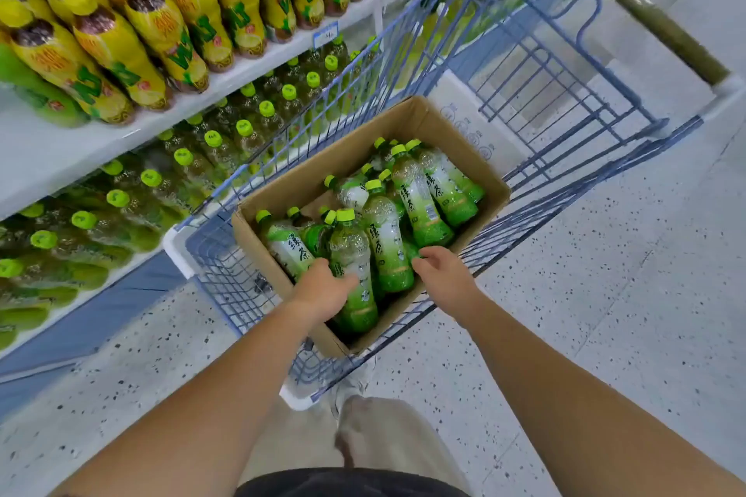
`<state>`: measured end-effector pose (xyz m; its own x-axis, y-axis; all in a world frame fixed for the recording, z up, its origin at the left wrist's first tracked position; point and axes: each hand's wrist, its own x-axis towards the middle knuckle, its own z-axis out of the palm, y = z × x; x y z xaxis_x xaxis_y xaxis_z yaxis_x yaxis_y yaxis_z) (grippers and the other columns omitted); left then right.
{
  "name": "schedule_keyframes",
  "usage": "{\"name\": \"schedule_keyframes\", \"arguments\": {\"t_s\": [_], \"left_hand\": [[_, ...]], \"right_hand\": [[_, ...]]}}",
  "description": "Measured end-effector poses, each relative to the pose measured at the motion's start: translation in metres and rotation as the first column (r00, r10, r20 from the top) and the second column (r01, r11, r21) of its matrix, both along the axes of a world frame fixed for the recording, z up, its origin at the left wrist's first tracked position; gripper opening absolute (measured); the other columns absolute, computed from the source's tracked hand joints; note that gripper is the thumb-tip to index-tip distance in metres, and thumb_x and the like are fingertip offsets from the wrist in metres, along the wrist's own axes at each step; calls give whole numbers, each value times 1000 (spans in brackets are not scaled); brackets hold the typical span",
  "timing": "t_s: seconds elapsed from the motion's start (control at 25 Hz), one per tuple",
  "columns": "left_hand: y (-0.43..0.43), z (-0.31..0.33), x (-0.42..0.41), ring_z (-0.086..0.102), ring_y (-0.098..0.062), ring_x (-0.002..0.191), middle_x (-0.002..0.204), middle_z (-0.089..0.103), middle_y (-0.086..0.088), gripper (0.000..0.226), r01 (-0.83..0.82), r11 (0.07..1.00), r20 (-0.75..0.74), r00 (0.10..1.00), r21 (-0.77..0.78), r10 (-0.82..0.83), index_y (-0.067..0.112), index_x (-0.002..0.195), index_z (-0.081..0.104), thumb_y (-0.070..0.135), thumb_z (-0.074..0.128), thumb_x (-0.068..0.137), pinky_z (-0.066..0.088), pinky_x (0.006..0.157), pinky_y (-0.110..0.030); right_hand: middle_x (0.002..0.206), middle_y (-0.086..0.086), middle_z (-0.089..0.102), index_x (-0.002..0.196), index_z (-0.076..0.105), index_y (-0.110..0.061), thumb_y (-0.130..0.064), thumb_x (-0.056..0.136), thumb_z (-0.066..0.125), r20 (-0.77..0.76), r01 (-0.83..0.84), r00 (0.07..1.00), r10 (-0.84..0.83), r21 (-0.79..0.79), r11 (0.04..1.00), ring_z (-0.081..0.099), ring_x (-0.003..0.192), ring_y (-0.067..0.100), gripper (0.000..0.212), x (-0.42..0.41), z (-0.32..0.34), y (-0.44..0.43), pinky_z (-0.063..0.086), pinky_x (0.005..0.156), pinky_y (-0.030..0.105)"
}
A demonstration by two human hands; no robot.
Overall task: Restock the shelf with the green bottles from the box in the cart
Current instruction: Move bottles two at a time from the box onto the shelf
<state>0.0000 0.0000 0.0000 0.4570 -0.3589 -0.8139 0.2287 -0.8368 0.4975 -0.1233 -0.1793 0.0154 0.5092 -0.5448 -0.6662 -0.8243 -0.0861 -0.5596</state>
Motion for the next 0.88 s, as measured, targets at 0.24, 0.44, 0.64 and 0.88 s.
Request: {"name": "schedule_keyframes", "arguments": {"t_s": [0.24,0.44,0.64,0.88], "left_hand": [[-15,-38,-4,63,-19,70,89,66,-6,36,126,988,160,977,87,-139,10,103,58,37,73,85,54,65,-37],[-23,-49,0,60,-21,77,93,54,0,55,227,962,340,902,151,-266,17,87,57,65,77,68,46,63,-30],[-30,-65,-17,61,-17,73,81,53,8,45,115,990,444,885,75,-137,30,80,50,65,73,64,44,57,-28],[-31,-69,-4,57,-4,69,80,61,15,51,40,999,262,964,29,-46,34,85,52,63,77,53,39,51,-26]], "right_hand": [[94,-8,53,126,48,-21,-33,96,55,-53,-141,989,138,-55,988,63,86,15,33,39,-47,0,48,71,31],[84,-16,53,107,41,-27,-26,87,69,-3,-149,989,150,-125,981,54,63,-1,34,52,-79,-7,35,45,14],[84,-28,50,106,44,-34,-30,80,79,39,-65,997,67,-67,996,55,68,-8,43,44,-104,-20,41,55,11],[88,-13,63,97,58,-27,-33,74,84,5,-158,987,158,-3,987,61,72,1,35,53,-105,-28,43,52,20]]}}
